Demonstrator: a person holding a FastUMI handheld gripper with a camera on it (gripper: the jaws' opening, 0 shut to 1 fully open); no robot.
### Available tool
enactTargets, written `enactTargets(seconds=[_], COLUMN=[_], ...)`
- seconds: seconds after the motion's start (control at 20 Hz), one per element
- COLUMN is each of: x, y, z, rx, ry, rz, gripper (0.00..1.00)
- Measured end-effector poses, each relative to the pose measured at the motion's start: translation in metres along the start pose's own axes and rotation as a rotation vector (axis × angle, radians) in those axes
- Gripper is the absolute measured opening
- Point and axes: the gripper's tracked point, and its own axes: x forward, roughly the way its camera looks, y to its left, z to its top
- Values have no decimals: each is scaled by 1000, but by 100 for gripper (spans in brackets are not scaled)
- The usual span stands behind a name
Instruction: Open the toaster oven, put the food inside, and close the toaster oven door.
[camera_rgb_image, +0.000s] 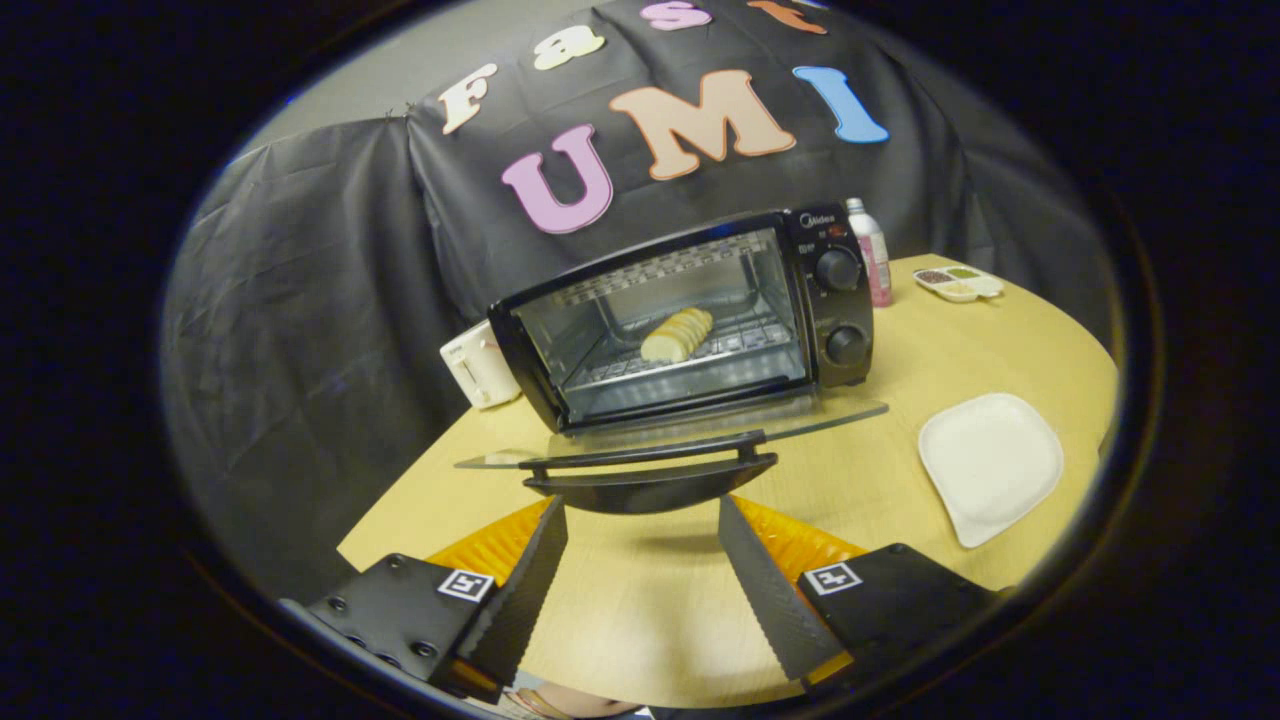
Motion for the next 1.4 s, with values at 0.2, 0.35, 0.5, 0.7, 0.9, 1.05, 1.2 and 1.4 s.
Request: enactTargets(seconds=[0.2, 0.35, 0.5, 0.7, 0.9, 1.05, 1.2, 1.4], x=[19, 27, 45, 68, 79, 76, 65, 34], y=[2, 4, -6, -11, -13, -8, 6, 20], z=[31, 56, 74, 94, 100, 101, 113, 126], rx=[83, 87, 73, 86, 88, 69, 12, -98], ry=[-64, -112, -136, -159, -169, -178, -223, -279], rz=[21, 20, -19, -25, -26, -10, 19, 23], gripper=[97, 97, 98, 98, 98, 98, 98, 98])
